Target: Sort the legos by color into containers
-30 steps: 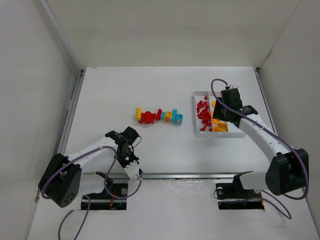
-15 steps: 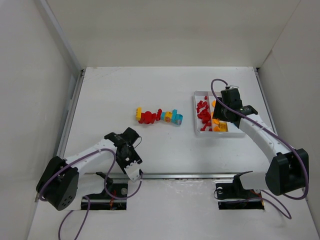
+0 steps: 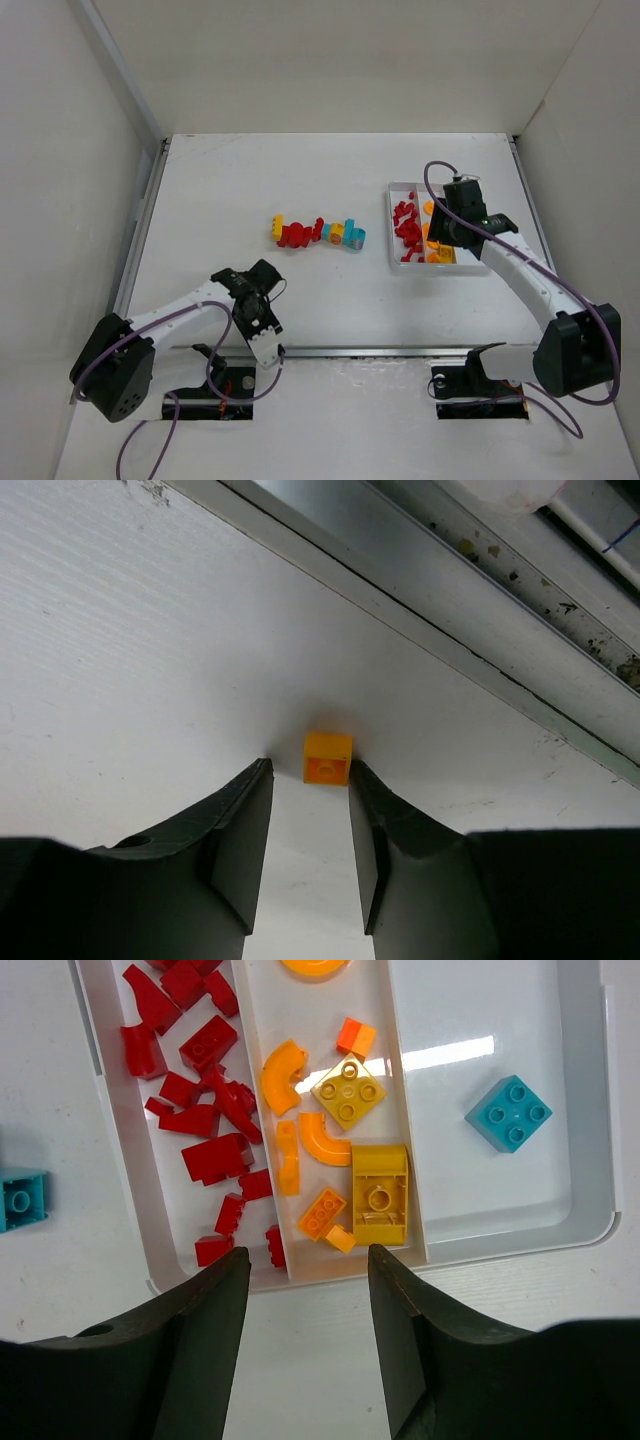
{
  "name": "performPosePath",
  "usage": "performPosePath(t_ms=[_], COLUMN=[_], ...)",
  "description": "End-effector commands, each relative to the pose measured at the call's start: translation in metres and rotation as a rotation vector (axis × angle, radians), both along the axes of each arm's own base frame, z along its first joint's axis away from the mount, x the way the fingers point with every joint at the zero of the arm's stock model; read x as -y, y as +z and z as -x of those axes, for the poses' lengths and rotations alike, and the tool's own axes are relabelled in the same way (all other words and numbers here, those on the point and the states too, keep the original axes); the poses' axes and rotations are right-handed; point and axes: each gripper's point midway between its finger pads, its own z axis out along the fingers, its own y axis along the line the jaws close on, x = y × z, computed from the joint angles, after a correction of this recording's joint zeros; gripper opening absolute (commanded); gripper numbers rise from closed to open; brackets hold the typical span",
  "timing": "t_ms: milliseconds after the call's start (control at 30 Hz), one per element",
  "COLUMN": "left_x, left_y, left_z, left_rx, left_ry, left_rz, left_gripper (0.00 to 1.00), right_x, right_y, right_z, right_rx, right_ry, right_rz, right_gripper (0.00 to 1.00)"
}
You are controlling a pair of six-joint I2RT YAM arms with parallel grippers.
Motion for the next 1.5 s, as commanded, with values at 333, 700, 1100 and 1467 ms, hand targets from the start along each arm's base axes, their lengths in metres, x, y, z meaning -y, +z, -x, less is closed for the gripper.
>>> performPosePath(t_ms=[333,700,1100,1467], left_x=[0.018,0.02,0.099,0.238], left_y=[-0.01,-0.007,0.082,0.185], left_z=[0.032,0.024,-0.078,-0.13], left_rx=[-0.067,-0.042,0.119,-0.157], left_ry=[-0.533,-0.37,-0.004,0.214], left_rz=[0.078,0.096,0.359,0.805], left_gripper=[0.08,0.0,0.0,0.0], right_x=[0.006,0.002,-0.012,0.003], right_y=[0.009,0.019,0.083,0.122], right_z=[0.002,0.0,-0.026,-0.015], right_rx=[0.025,0.053,0.209,0.28], right_ry=[-0.024,-0.012,0.04,0.014], right_rz=[0.006,-0.016,-0.071,-0.025], right_gripper=[0.57,0.57,0.58,0.58])
